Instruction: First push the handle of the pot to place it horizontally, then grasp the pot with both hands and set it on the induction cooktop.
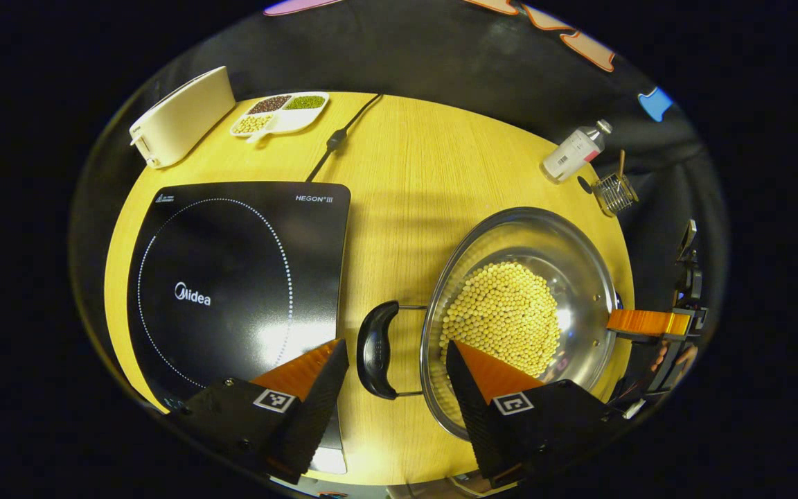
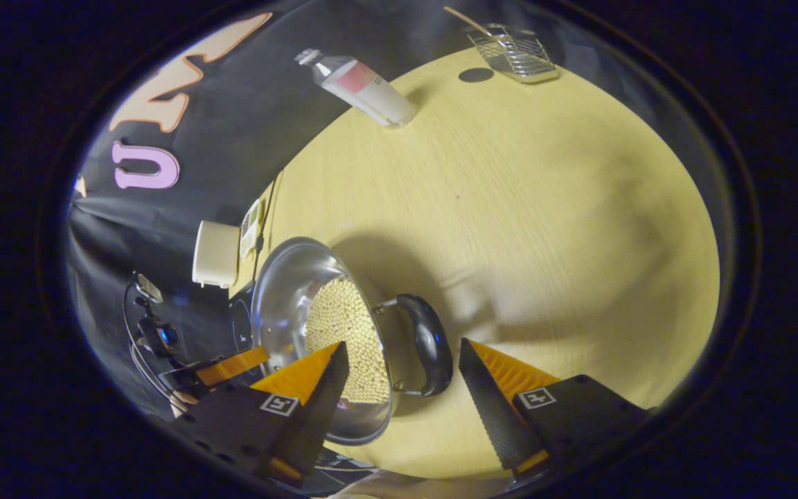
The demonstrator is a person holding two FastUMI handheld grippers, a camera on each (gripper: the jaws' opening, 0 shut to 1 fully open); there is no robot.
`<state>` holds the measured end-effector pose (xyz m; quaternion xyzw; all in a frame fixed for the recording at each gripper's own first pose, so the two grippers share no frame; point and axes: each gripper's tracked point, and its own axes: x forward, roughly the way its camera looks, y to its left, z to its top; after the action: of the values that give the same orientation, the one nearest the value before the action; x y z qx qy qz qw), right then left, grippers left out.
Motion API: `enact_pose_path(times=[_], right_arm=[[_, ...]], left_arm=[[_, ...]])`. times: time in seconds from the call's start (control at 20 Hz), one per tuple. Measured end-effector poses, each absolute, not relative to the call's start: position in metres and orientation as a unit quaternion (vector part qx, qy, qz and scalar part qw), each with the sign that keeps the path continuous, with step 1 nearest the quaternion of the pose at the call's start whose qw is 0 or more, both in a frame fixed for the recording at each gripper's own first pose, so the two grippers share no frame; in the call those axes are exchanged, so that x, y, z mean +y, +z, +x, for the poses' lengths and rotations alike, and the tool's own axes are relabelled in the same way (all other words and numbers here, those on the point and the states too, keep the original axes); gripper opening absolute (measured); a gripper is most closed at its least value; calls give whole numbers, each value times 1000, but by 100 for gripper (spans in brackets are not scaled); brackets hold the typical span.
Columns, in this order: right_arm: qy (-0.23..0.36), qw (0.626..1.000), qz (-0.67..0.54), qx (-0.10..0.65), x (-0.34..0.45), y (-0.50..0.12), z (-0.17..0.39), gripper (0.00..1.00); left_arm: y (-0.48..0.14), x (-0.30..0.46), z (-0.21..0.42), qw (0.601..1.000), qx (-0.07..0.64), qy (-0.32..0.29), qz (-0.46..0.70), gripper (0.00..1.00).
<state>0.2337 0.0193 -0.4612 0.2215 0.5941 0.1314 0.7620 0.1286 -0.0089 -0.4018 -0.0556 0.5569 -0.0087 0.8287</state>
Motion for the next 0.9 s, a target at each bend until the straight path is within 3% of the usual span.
enact_pose_path(times=[0.05, 0.1, 0.15, 0.2, 0.25, 0.3, 0.35, 0.4, 0.45, 0.55, 0.7, 0.9], right_arm=[[134, 760, 220, 597, 19, -463, 236, 87], [137, 758, 217, 600, 21, -465, 238, 87], [140, 756, 215, 603, 22, -466, 238, 97], [143, 754, 215, 604, 24, -467, 240, 97], [142, 753, 218, 605, 27, -468, 241, 97], [143, 750, 218, 608, 29, -472, 243, 71], [145, 746, 218, 613, 30, -476, 241, 78], [144, 743, 216, 617, 30, -480, 241, 68], [135, 746, 208, 619, 26, -485, 242, 78], [138, 740, 206, 625, 24, -485, 240, 51], [138, 734, 207, 632, 23, -487, 239, 50], [144, 747, 195, 619, 18, -482, 240, 50]], left_arm=[[-404, -11, 130, 827, 560, -11, -56, 87], [-407, -13, 132, 824, 564, -14, -54, 87], [-411, -16, 132, 820, 569, -15, -56, 87], [-416, -18, 133, 815, 577, -13, -57, 86], [-421, -18, 133, 810, 584, -12, -55, 92], [-422, -17, 133, 805, 590, -9, -53, 86], [-423, -17, 137, 807, 588, -8, -49, 87], [-423, -15, 139, 807, 588, -6, -45, 92], [-425, -14, 138, 805, 592, -2, -40, 90], [-426, -11, 137, 801, 598, 3, -23, 80], [-428, -6, 137, 797, 604, 22, -5, 69], [-426, -8, 135, 791, 610, 31, -19, 69]])
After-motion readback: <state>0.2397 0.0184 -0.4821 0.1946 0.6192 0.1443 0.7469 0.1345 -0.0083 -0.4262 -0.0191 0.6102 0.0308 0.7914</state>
